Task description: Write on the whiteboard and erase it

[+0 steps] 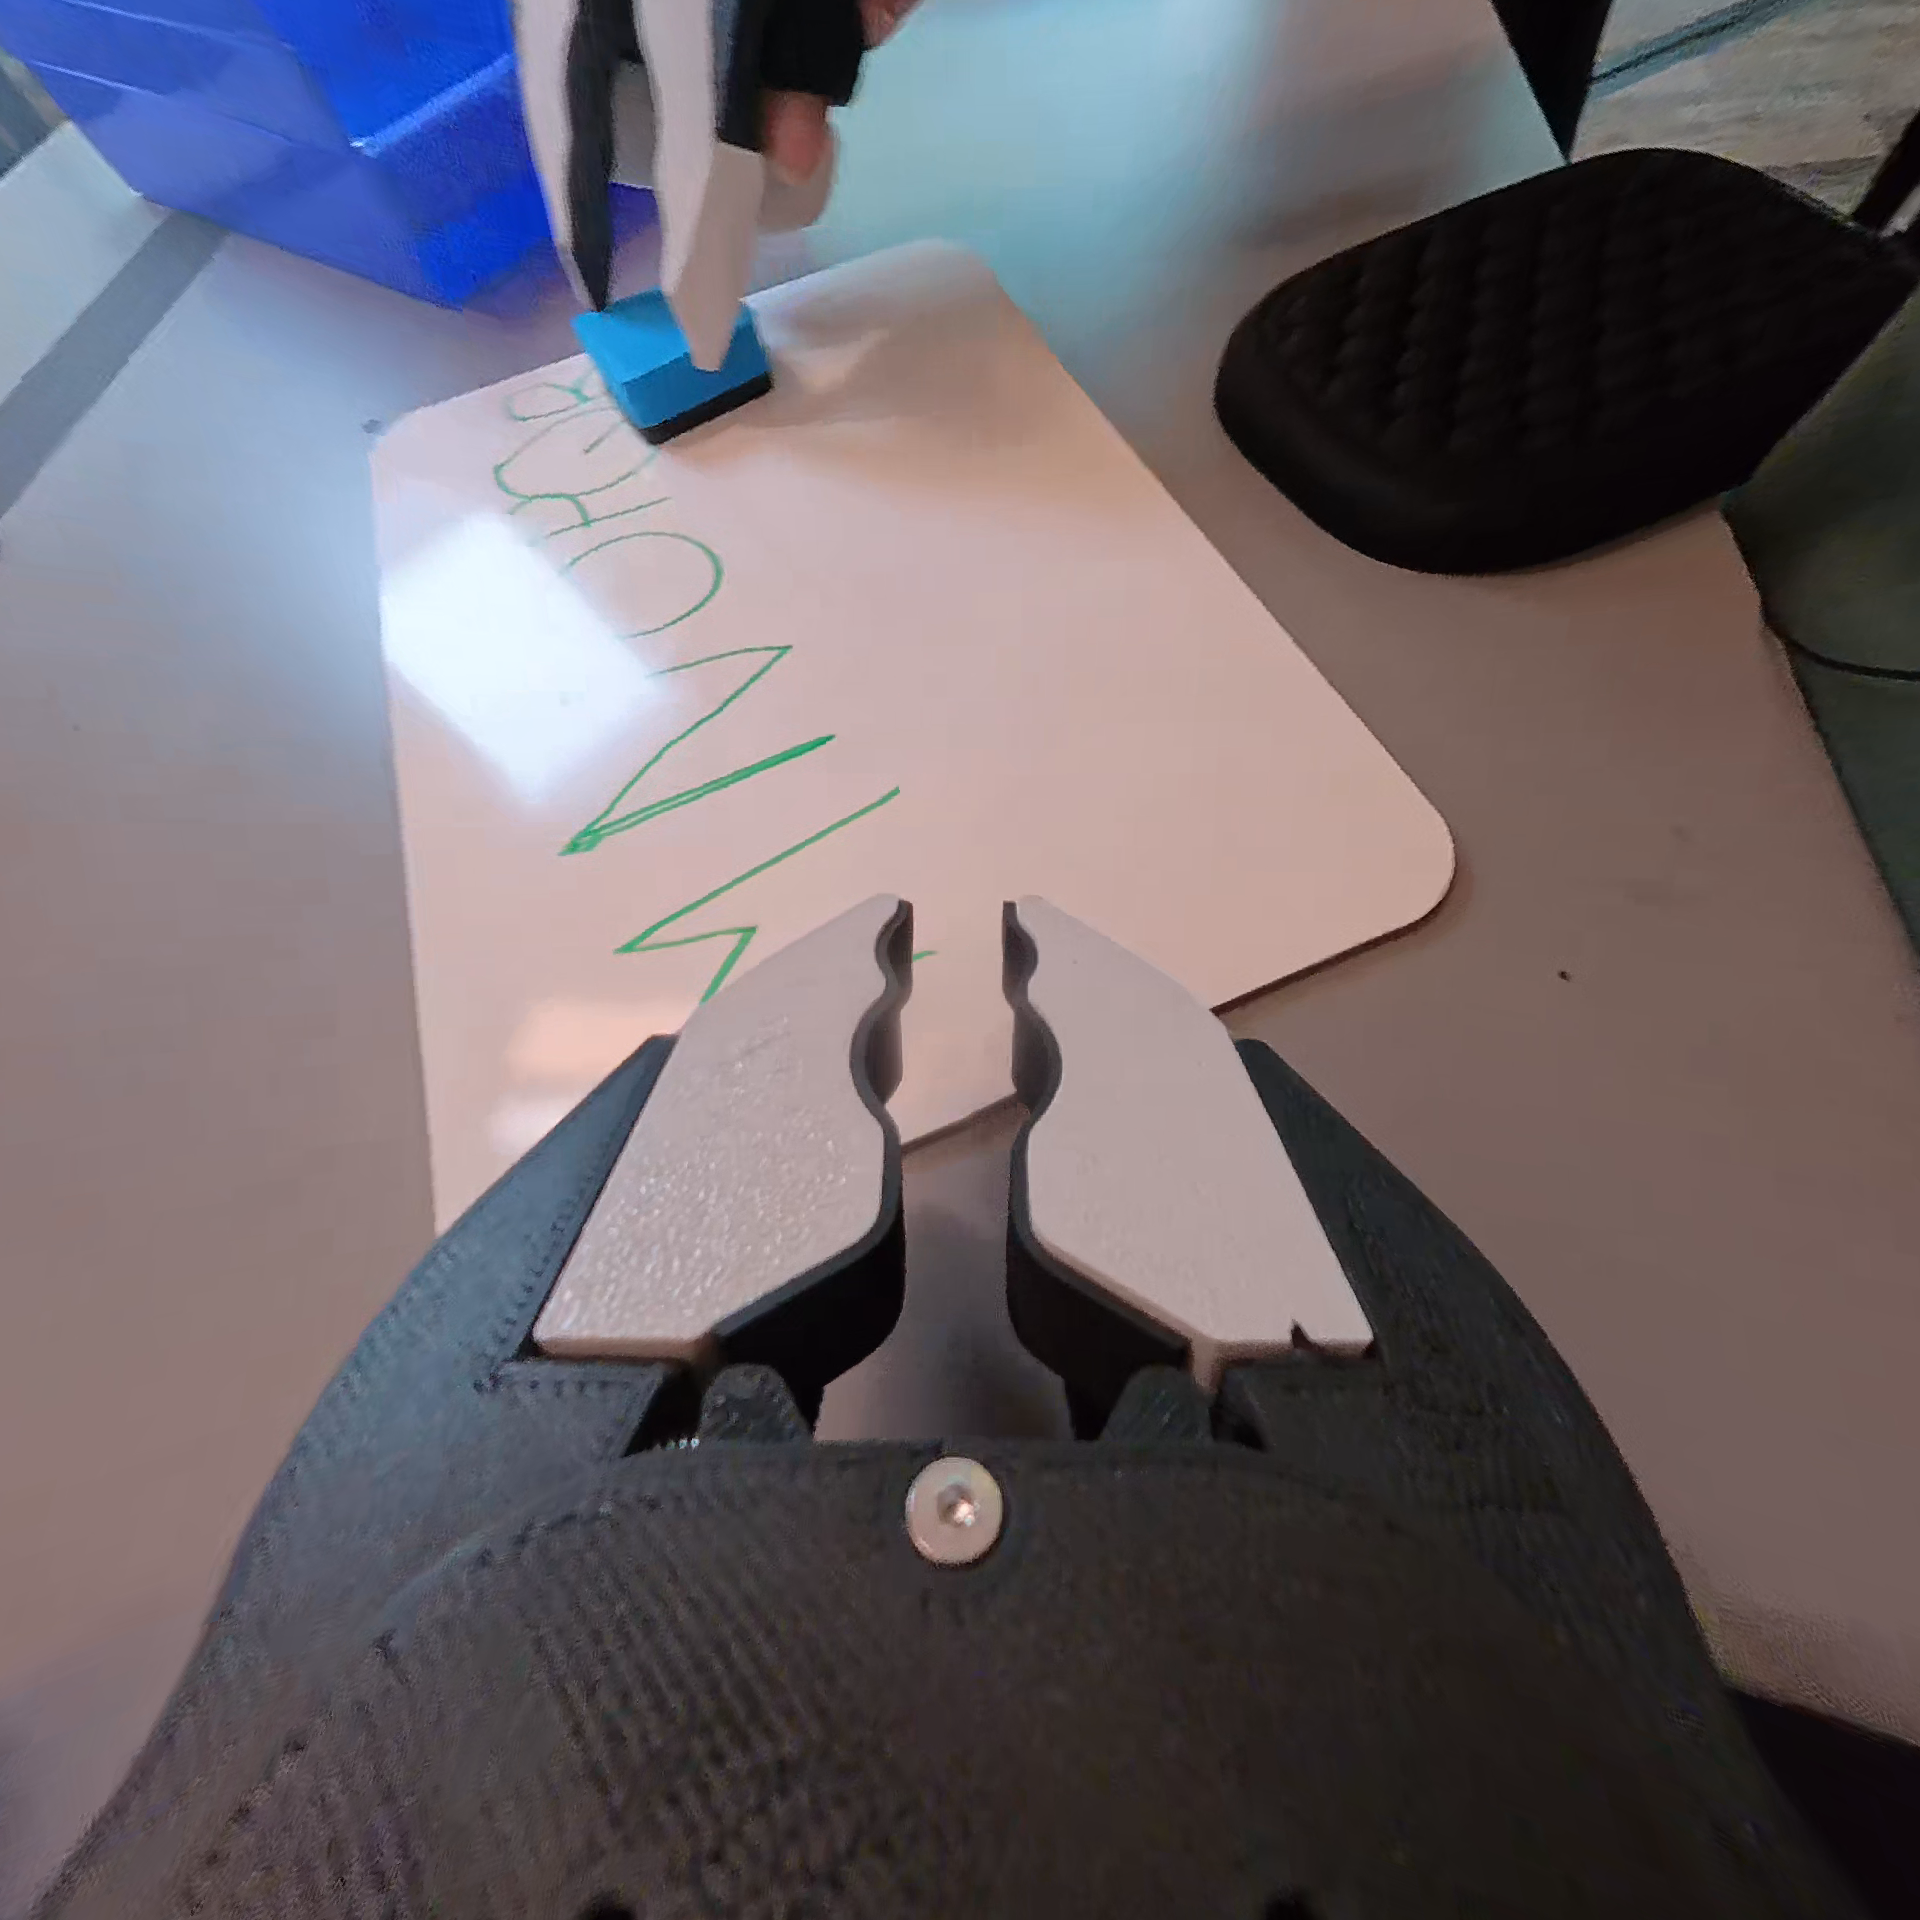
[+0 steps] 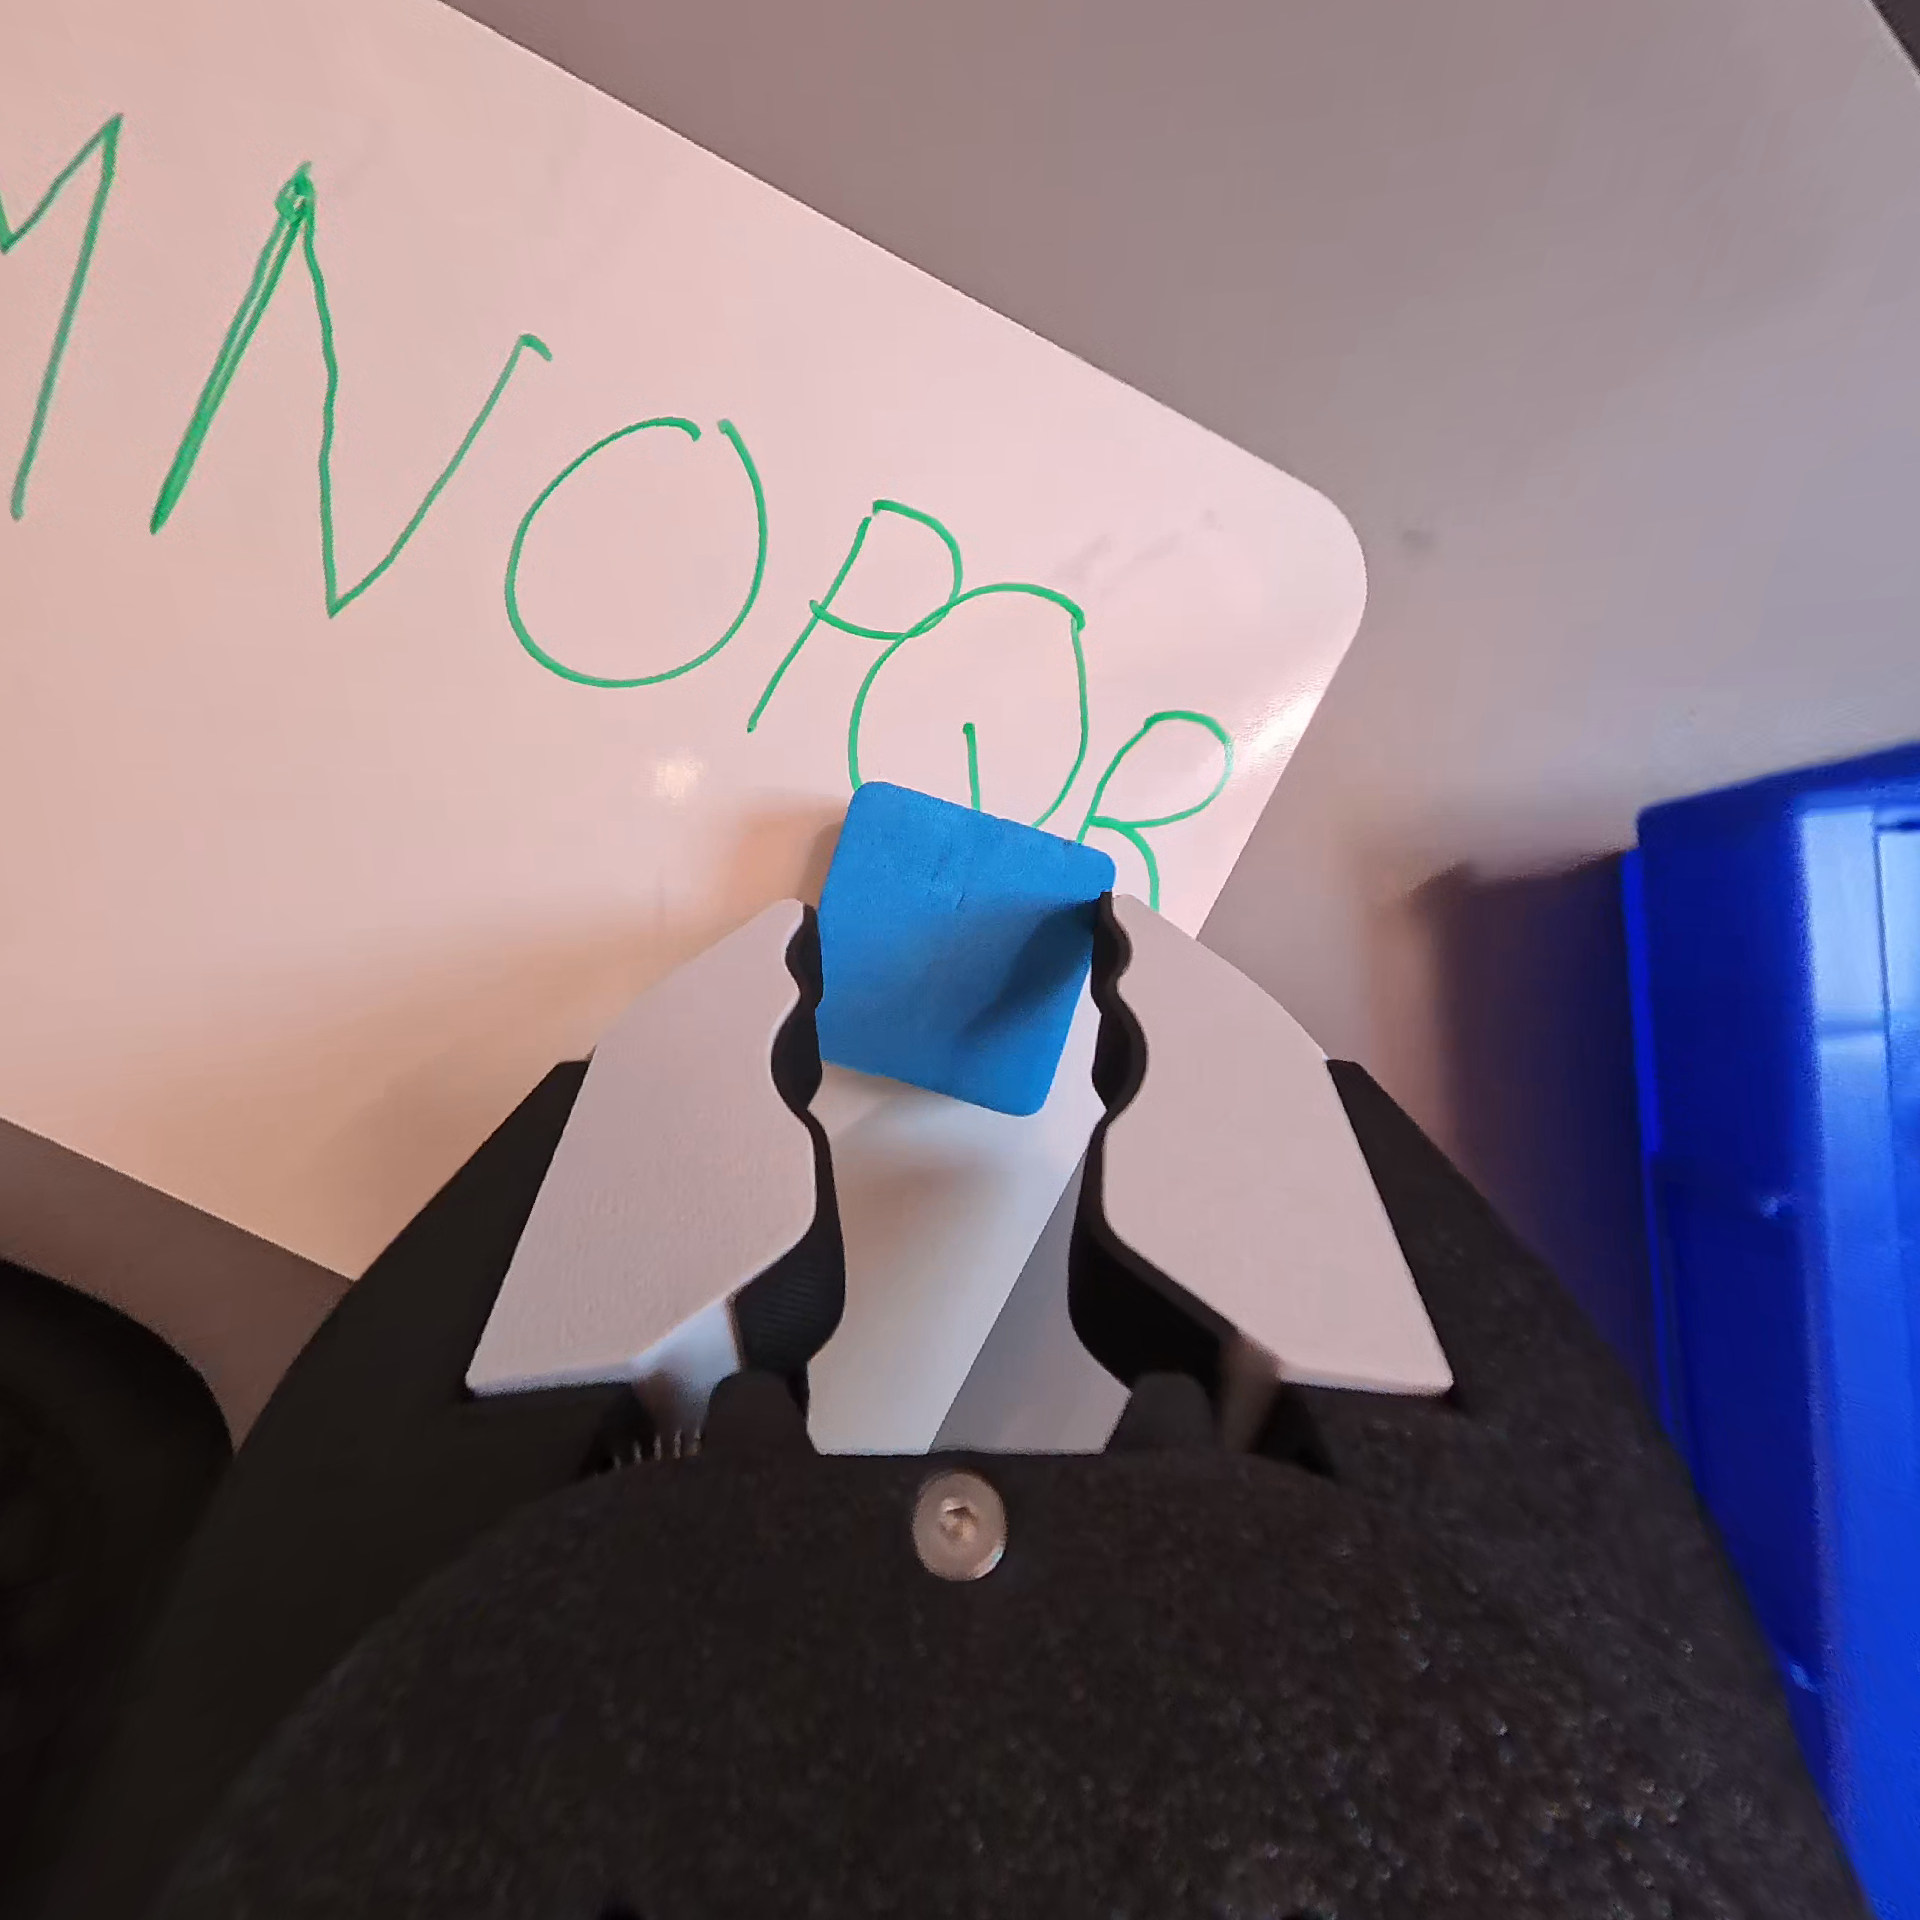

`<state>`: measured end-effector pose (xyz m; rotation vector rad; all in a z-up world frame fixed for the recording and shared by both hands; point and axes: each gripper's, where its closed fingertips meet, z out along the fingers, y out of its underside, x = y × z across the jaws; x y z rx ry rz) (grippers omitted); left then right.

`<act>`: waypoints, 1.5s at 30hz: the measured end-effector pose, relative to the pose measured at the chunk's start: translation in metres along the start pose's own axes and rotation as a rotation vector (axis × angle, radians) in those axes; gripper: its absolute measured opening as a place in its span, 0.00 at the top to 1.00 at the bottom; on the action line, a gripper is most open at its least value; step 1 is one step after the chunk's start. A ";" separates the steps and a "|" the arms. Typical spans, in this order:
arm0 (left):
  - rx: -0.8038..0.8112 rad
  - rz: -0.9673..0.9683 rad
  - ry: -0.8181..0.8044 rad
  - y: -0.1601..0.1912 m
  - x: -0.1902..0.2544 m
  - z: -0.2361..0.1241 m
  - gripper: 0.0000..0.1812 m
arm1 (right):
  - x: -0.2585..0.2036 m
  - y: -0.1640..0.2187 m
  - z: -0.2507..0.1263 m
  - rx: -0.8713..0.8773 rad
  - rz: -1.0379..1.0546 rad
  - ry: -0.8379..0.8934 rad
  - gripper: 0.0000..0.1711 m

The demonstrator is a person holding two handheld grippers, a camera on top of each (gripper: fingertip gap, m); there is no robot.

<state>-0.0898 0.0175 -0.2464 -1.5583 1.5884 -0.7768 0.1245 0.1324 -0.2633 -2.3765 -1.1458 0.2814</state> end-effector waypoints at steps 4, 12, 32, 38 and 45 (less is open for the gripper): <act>-0.038 0.038 0.028 0.004 0.010 0.006 0.91 | 0.022 -0.018 0.011 0.015 0.036 0.029 0.70; -0.139 0.173 0.056 0.016 0.021 0.007 0.78 | -0.018 -0.020 0.011 0.008 -0.057 -0.033 0.70; -0.627 -0.231 0.015 0.059 -0.071 -0.015 0.72 | -0.019 -0.010 0.005 -0.029 -0.076 -0.038 0.70; -0.650 -0.220 0.023 0.058 -0.069 -0.013 0.72 | -0.010 -0.021 0.012 0.025 -0.031 -0.039 0.70; -0.603 -0.227 0.016 0.056 -0.068 -0.011 0.75 | -0.004 -0.010 0.007 -0.042 -0.068 -0.022 0.71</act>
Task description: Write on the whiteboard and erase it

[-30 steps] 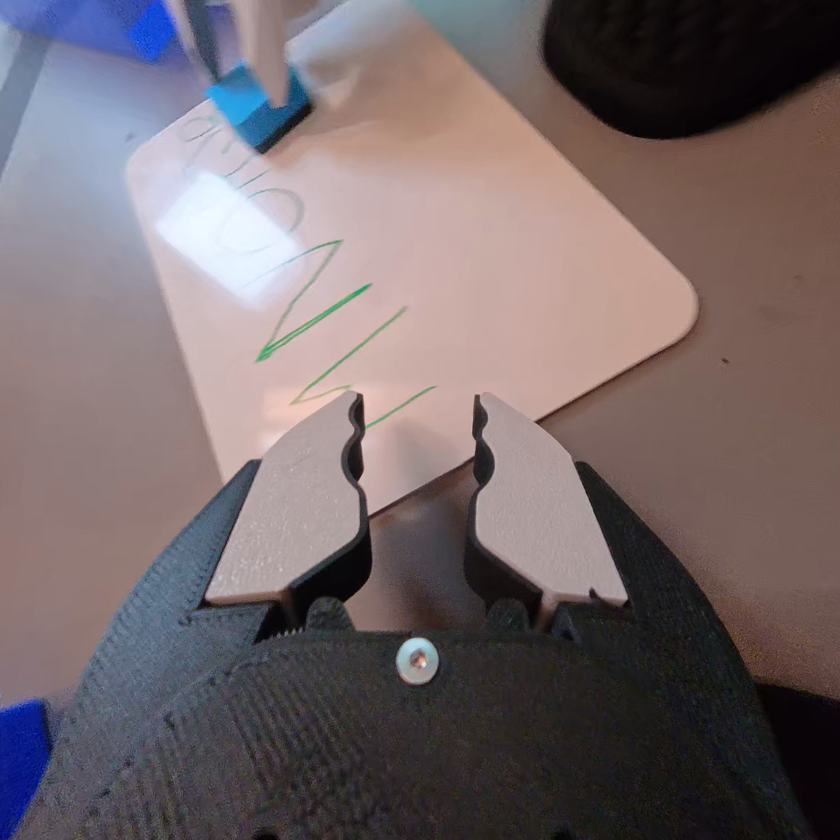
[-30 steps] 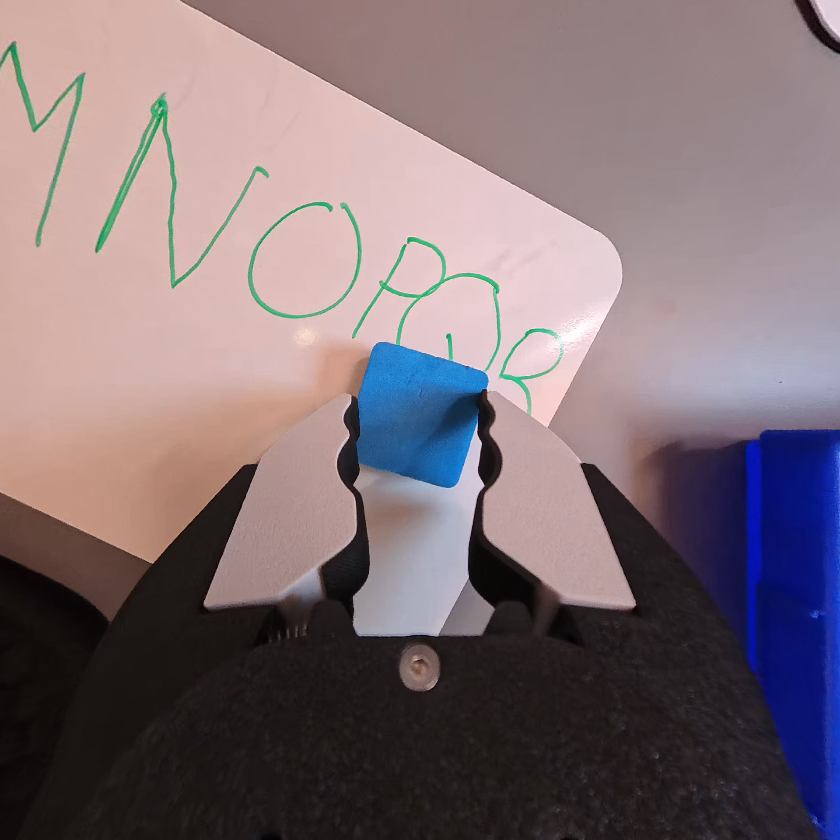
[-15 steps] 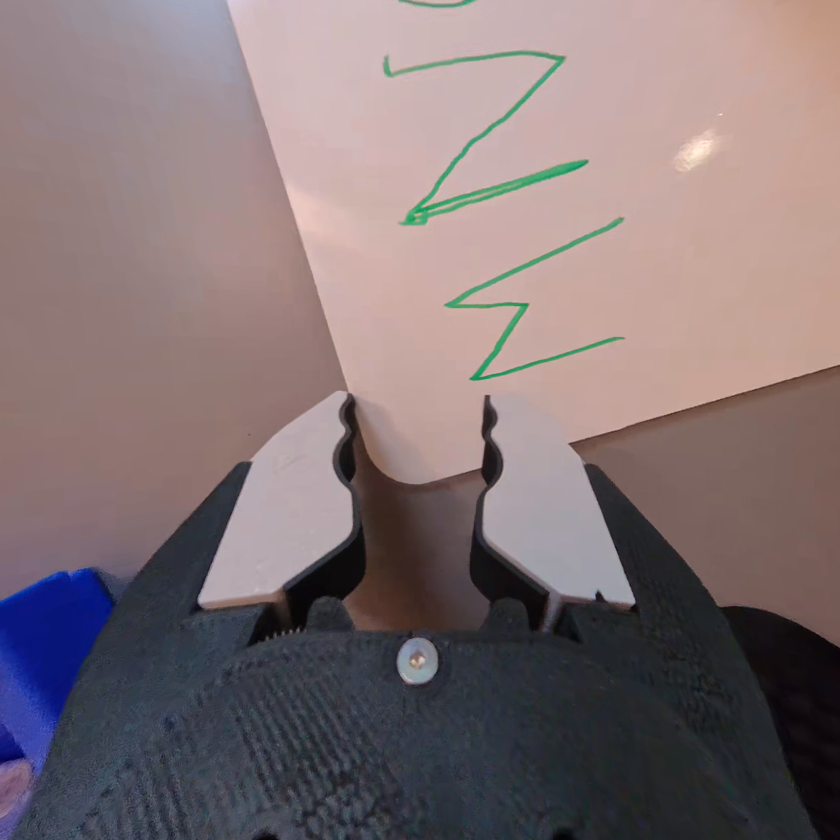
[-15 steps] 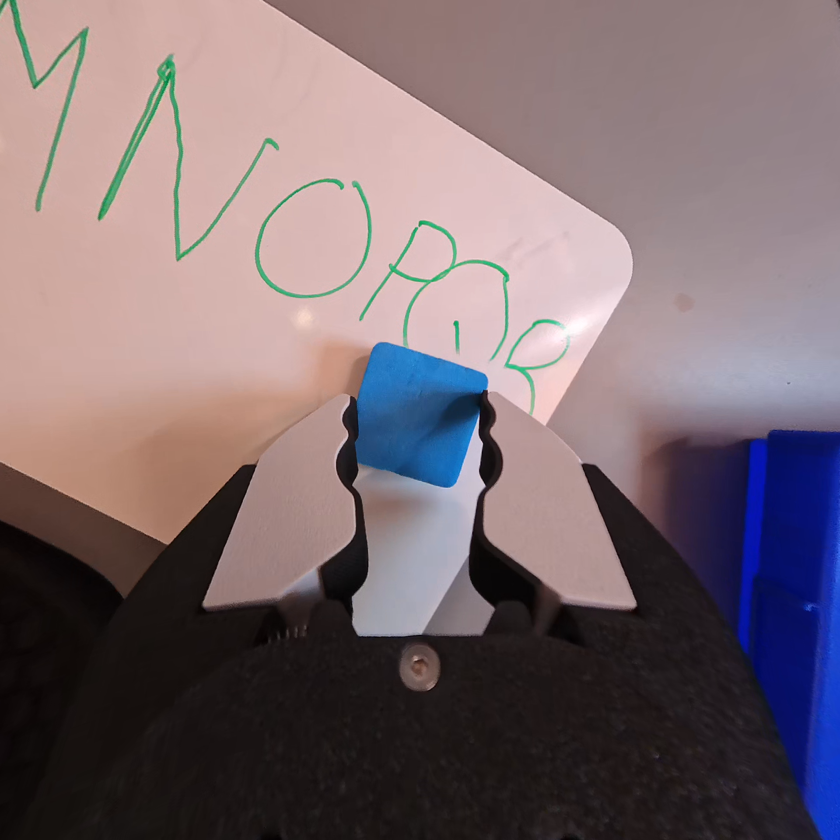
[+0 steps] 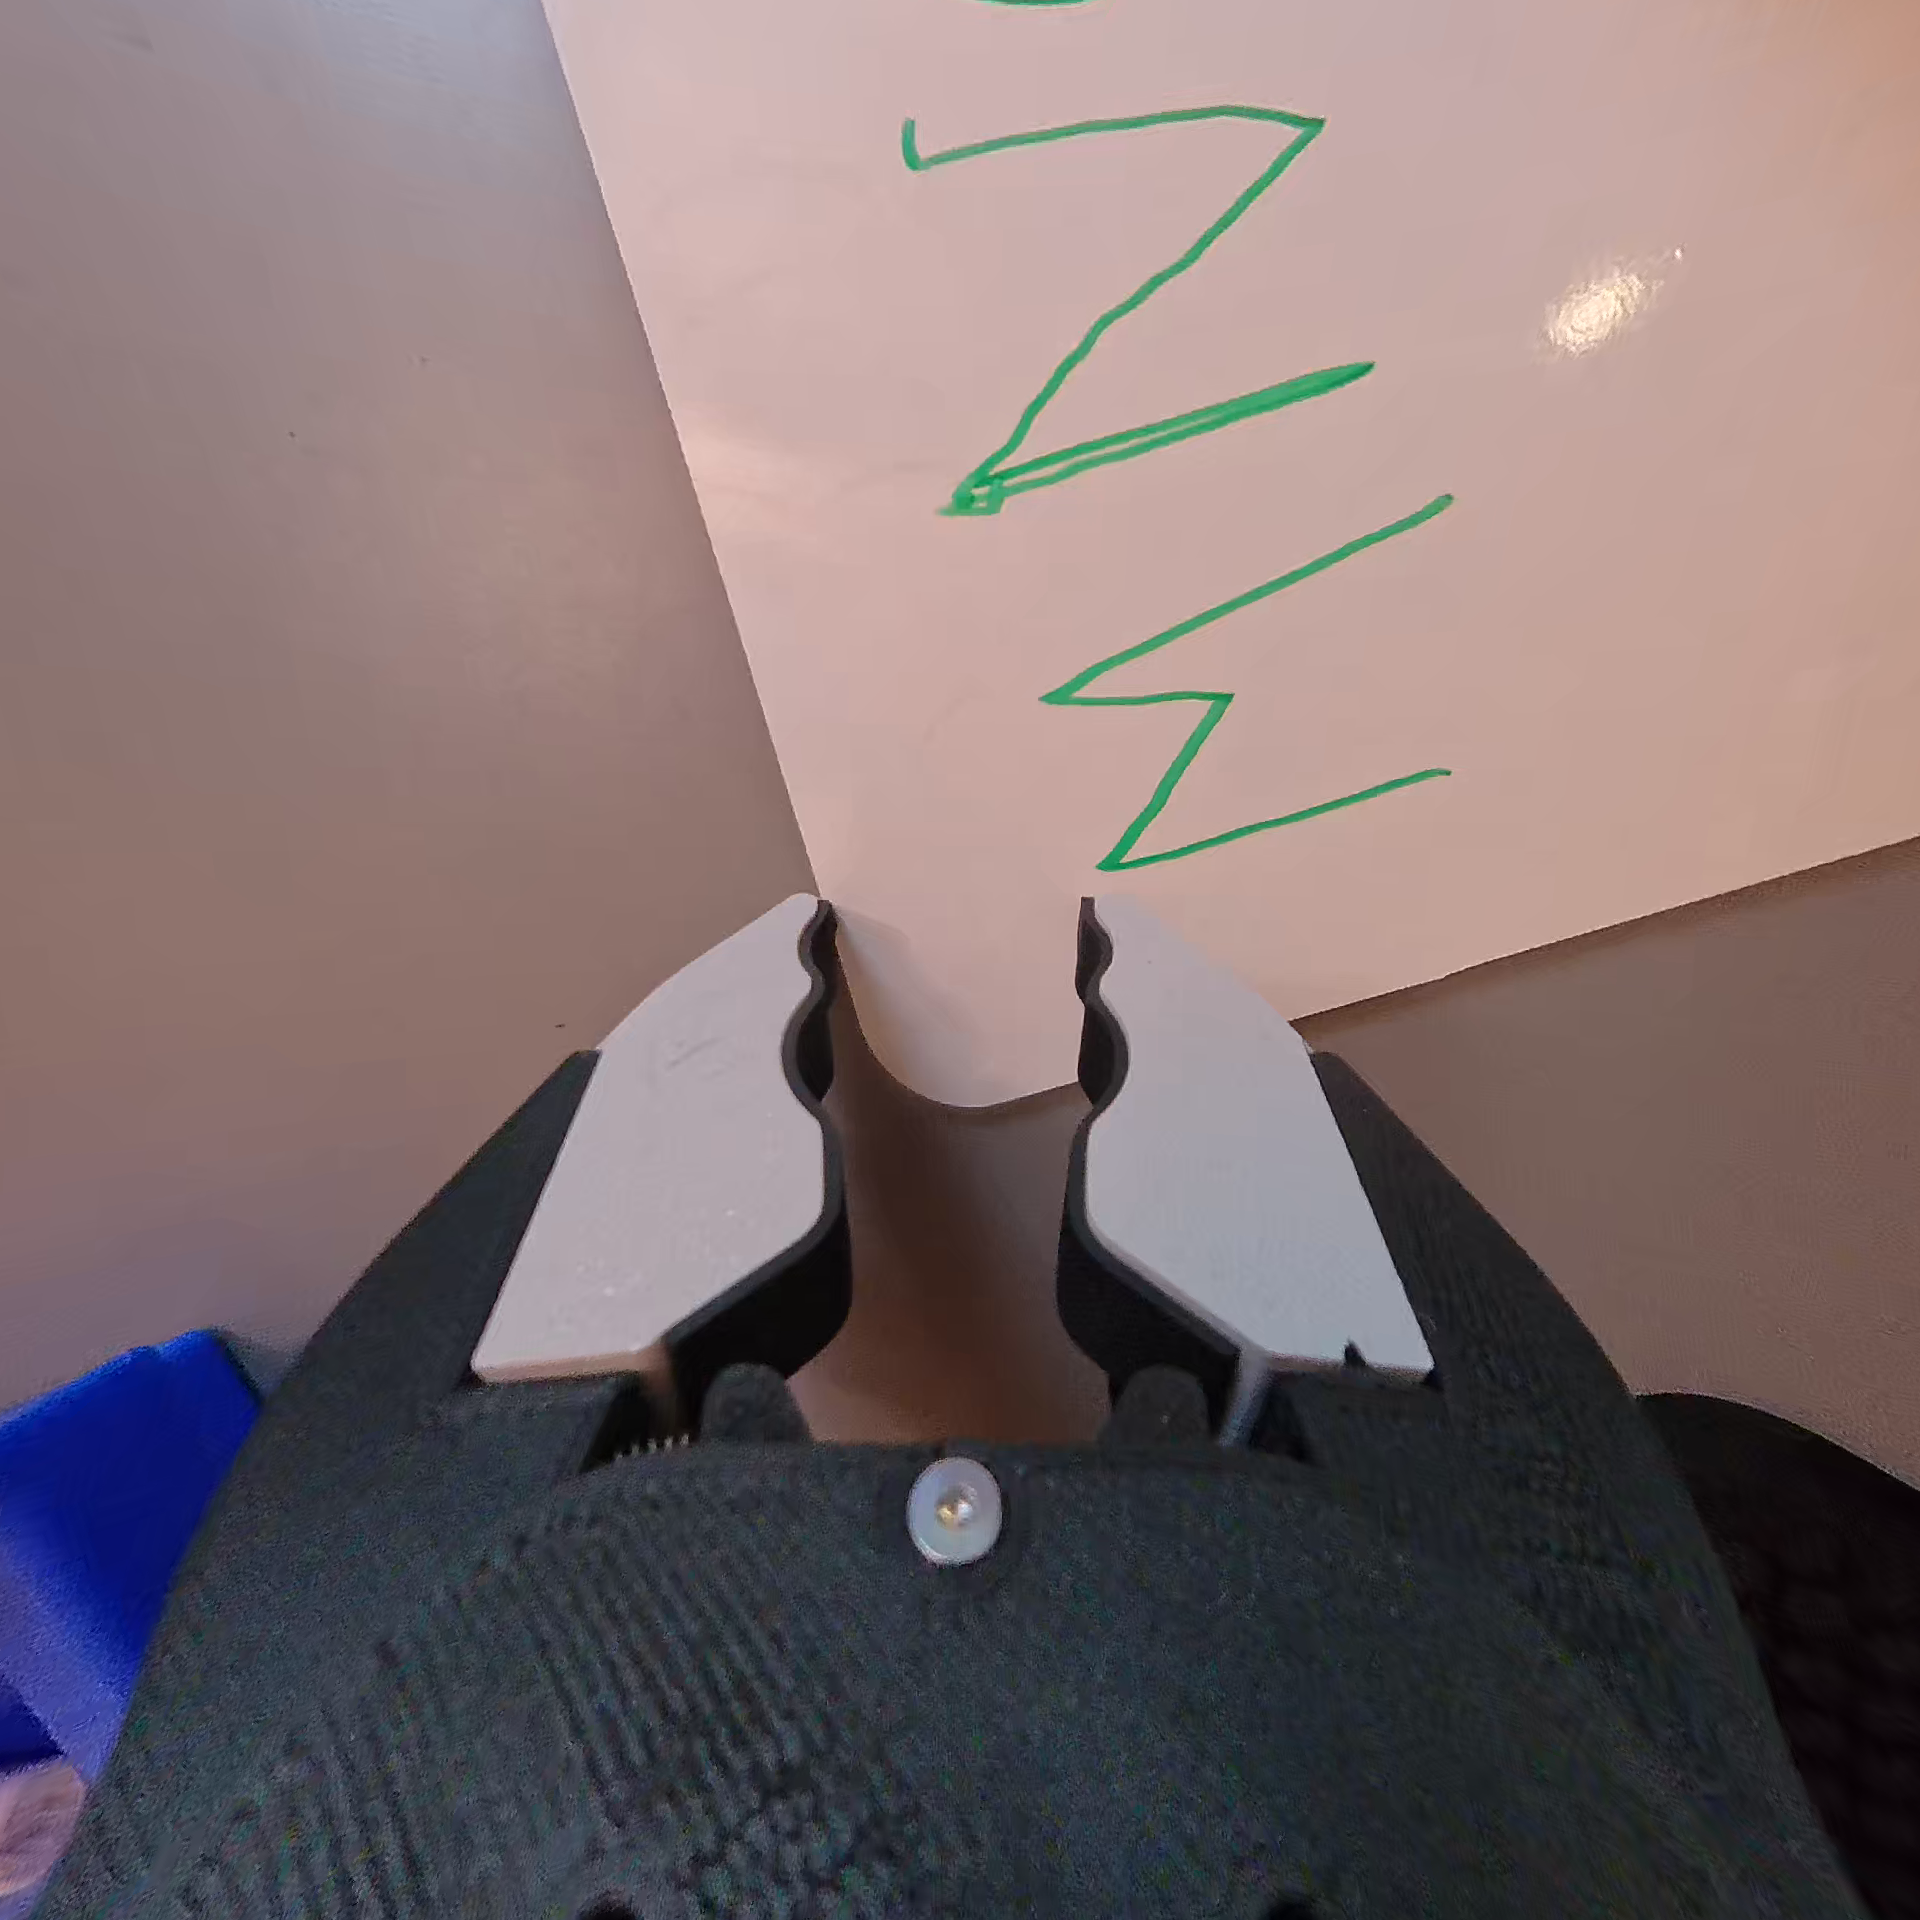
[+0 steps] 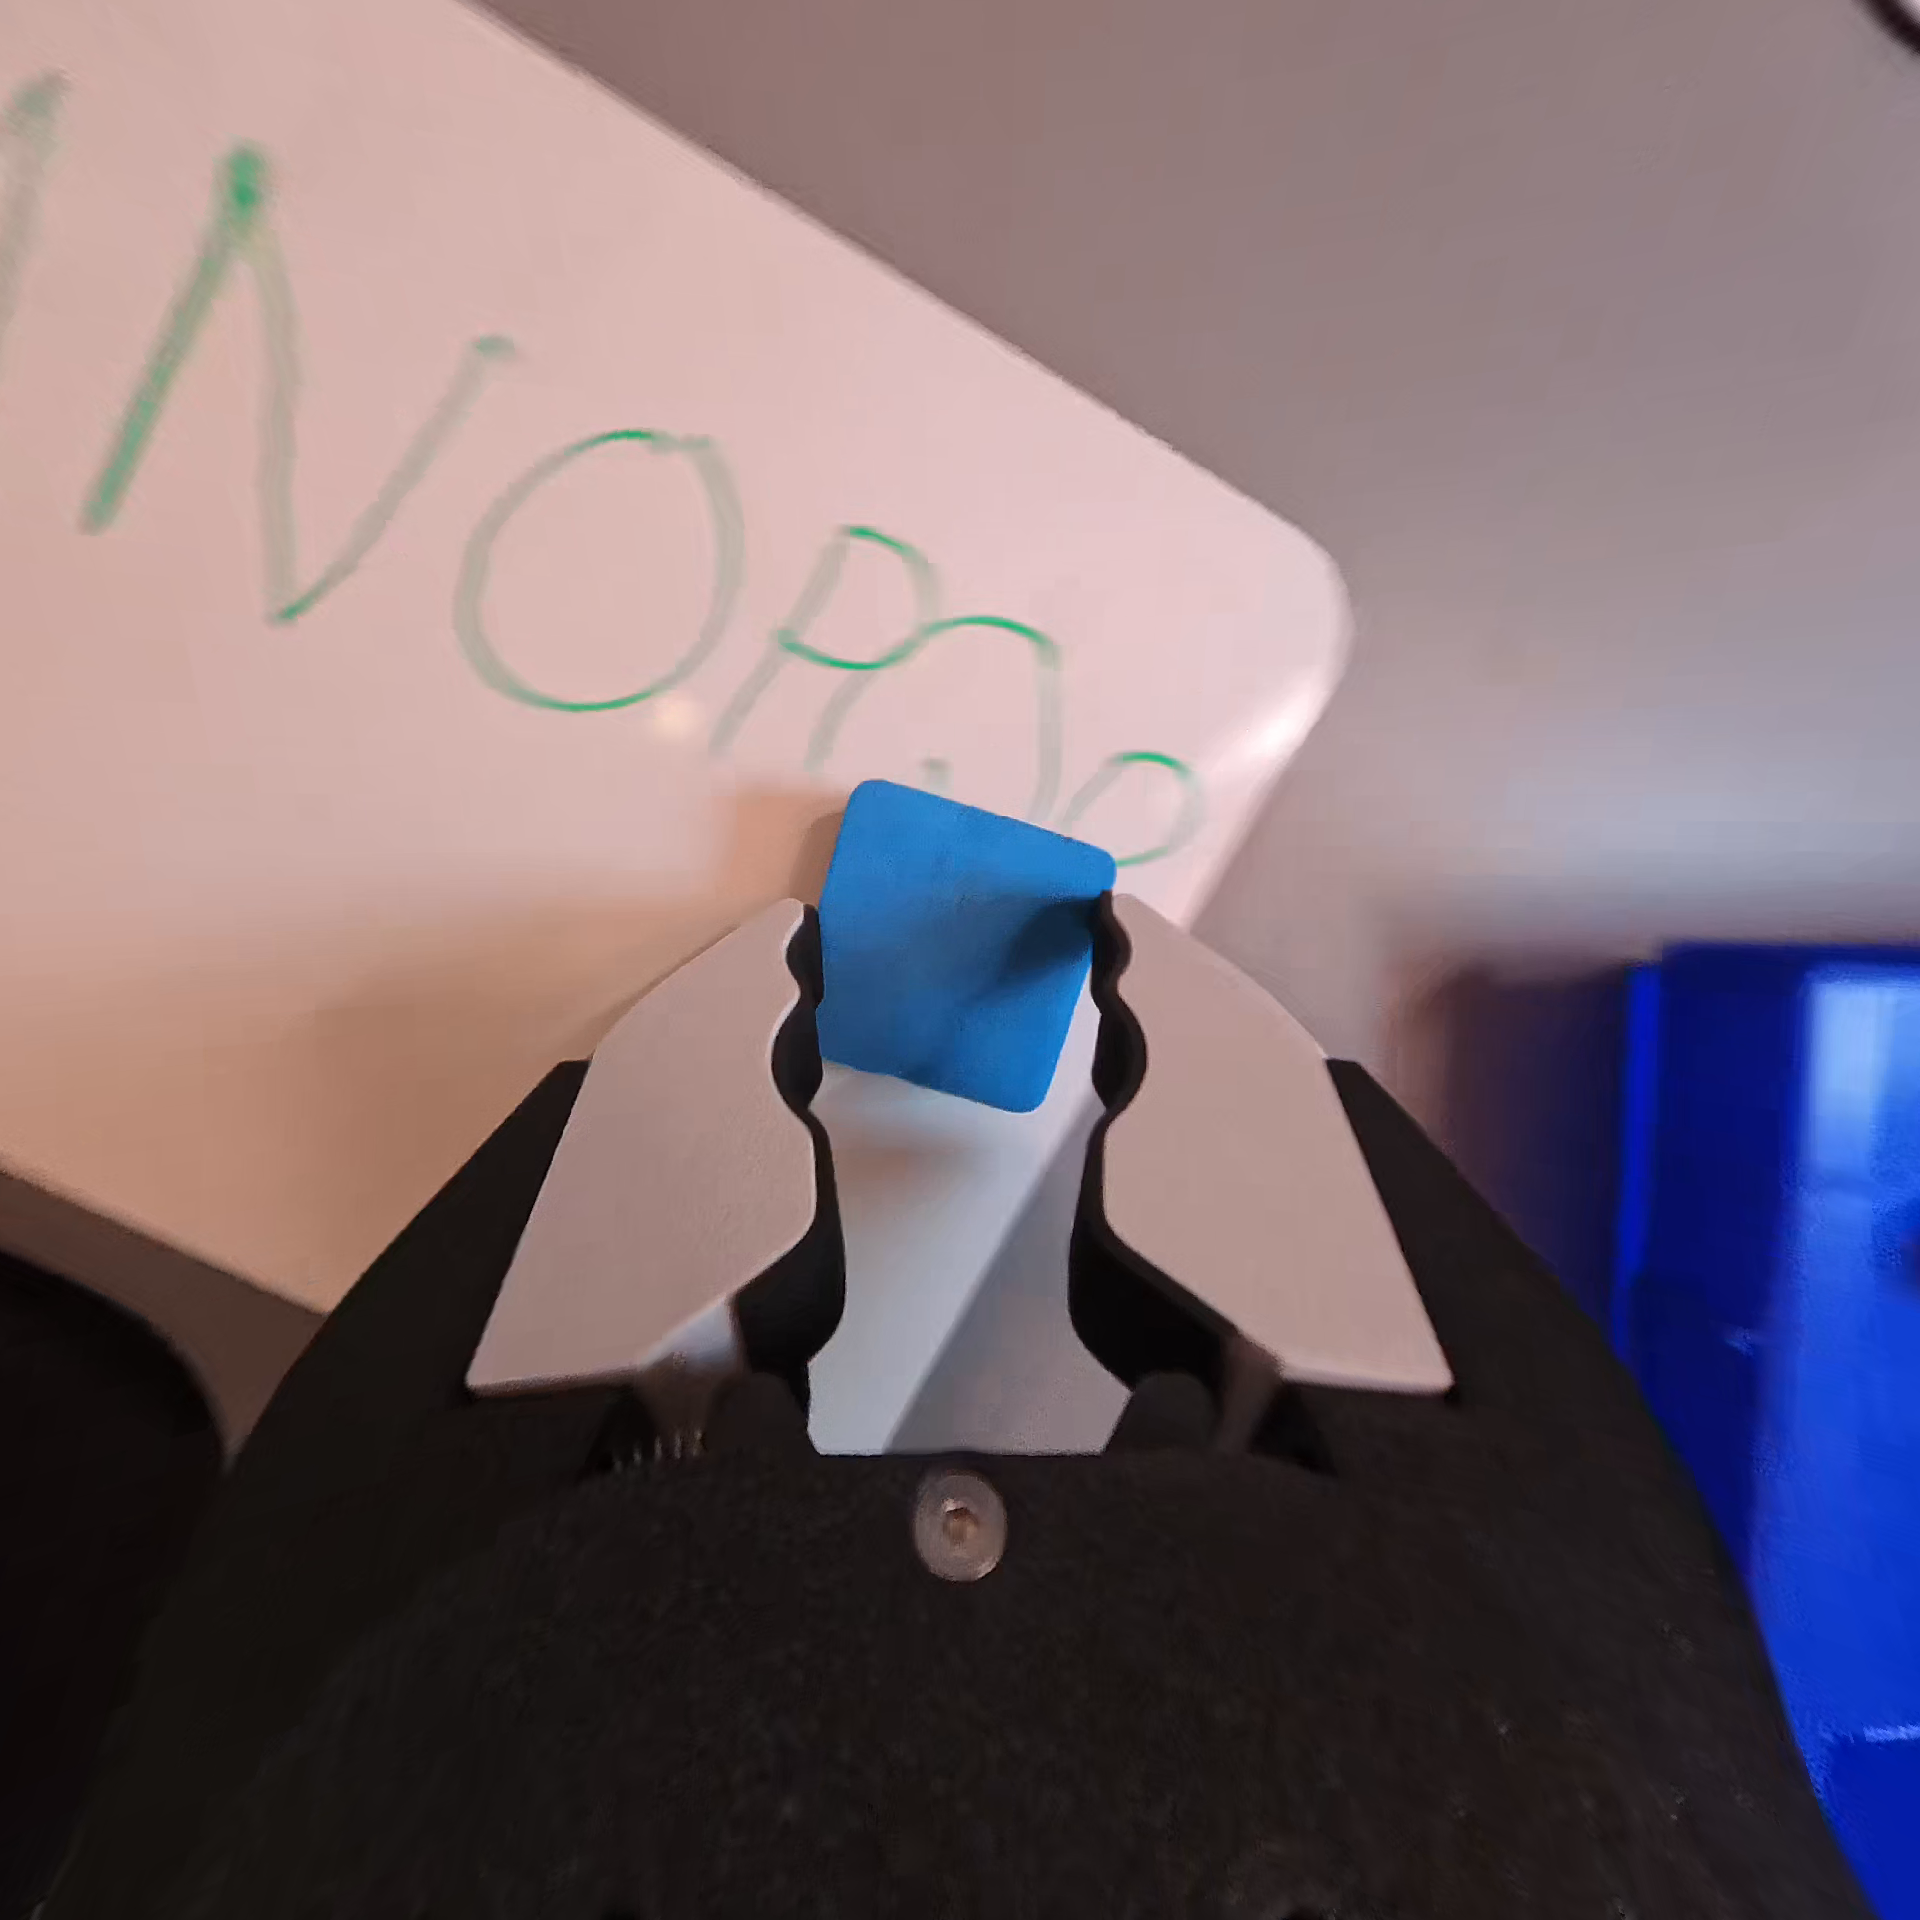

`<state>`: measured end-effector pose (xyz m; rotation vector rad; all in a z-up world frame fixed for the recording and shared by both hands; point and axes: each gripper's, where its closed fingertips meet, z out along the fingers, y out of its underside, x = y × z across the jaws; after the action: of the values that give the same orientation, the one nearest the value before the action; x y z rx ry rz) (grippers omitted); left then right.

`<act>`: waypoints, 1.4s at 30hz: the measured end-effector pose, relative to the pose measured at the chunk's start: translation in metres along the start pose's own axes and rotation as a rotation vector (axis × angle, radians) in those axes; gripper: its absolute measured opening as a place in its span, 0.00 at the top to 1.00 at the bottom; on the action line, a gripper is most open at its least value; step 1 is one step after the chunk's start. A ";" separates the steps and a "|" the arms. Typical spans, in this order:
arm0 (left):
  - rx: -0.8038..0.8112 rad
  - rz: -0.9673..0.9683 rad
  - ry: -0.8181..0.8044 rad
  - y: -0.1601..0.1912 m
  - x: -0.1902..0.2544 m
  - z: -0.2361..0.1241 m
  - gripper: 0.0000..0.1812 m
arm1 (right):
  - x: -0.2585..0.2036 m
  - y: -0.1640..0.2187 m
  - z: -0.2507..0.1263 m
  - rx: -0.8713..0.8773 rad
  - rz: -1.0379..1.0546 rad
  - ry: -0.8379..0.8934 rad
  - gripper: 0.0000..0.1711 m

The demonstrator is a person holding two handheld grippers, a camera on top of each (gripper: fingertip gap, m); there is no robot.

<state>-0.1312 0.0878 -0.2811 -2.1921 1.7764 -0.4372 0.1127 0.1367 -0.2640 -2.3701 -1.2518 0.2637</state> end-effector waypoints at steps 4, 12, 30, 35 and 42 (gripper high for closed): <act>0.015 -0.006 0.000 0.000 -0.001 0.000 0.77 | -0.001 -0.016 0.009 0.043 0.020 -0.004 0.71; 0.035 0.014 0.011 -0.002 0.003 0.001 0.79 | 0.016 -0.011 0.007 0.037 0.084 0.020 0.71; 0.076 0.027 0.013 -0.004 0.007 0.001 0.80 | -0.005 0.031 -0.017 0.053 0.091 -0.009 0.71; 0.085 0.021 0.012 -0.004 0.007 0.001 0.80 | -0.056 0.002 -0.003 0.060 -0.036 -0.129 0.71; 0.083 0.029 0.007 -0.004 0.008 0.001 0.80 | 0.014 0.018 -0.008 0.027 0.104 -0.005 0.71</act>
<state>-0.1259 0.0803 -0.2801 -2.1090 1.7588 -0.5029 0.1370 0.1372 -0.2650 -2.4164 -1.1220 0.3177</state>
